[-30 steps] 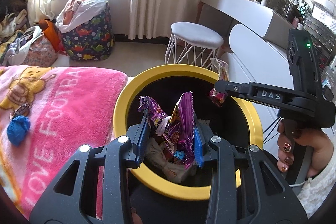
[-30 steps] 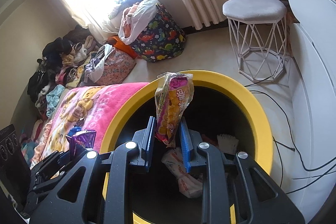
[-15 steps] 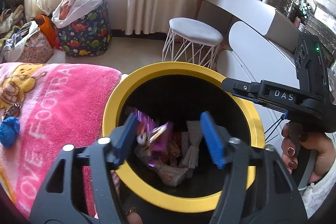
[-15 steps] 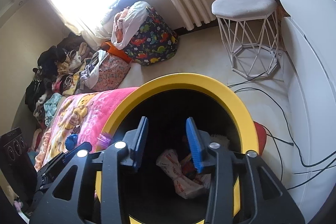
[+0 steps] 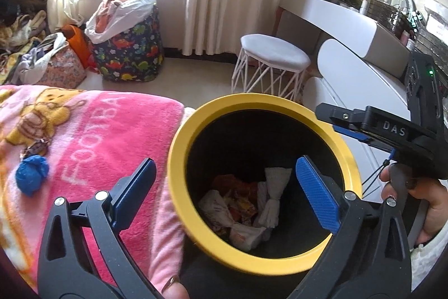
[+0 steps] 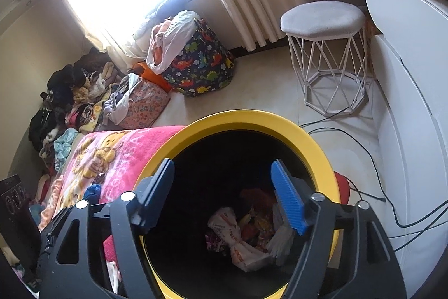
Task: Collect trash
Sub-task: 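Move both open tools back toward the blue bag and silver wrapper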
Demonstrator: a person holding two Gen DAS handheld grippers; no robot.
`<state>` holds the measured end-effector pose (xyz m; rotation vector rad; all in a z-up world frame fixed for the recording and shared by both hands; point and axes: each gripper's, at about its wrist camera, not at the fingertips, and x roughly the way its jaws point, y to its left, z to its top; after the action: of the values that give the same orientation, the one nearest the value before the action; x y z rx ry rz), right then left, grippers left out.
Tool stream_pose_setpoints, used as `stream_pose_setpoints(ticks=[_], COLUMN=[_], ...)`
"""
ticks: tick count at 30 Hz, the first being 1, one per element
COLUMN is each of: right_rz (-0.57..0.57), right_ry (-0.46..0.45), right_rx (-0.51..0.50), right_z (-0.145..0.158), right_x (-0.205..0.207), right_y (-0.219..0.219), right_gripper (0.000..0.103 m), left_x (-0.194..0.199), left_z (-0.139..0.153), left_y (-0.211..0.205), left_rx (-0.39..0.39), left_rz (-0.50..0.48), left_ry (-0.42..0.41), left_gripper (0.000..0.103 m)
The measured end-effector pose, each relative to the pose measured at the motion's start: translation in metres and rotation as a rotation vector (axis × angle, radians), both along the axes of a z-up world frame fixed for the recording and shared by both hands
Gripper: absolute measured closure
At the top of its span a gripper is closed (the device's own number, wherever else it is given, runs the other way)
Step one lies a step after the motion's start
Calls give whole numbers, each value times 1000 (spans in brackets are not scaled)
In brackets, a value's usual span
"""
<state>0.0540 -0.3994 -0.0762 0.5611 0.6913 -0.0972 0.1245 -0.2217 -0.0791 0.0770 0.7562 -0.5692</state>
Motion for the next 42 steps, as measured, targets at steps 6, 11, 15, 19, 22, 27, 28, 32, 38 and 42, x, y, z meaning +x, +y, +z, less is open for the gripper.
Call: stream_pose_setpoints(ticks=[6,11,15,19,22,27,28,32,38,42], right_rz=[23,47,72,106,128,179,190,237,320,379], right_ry=[-22,-44,-58,-69,-72,-67,-67,-61,-46,-47], right_rx=[-30,-43,-63,-77,-84,-95,-98,-107,-122,-135], right_z=[6,12,16,20,21,23,23,24,23,22], right_x=[1,4,7,11,14,23,26,34,52,65], right_y=[12,27,39,56,67,90,96,118,159,185], right_gripper=[29,29,26,26,26,26,26,26,26,26], left_x=[-1,1,3,5,9,14,16,23,35,44], left_z=[5,8,12,15,18,20,21,21,21,22], left_y=[17,32,44,58,71,93,99,120,153,175], left_rx=[-2,-10,-21,-28,-34,-46,-48,-57,-66,-68], left_rz=[39,69,95,127,153,193,206,251,317,357], left_ry=[-17,-24,-31,-42,-48,-56,-59,-61,-64,-68], left_gripper=[11,11,11,11,11,11,11,11,11,11])
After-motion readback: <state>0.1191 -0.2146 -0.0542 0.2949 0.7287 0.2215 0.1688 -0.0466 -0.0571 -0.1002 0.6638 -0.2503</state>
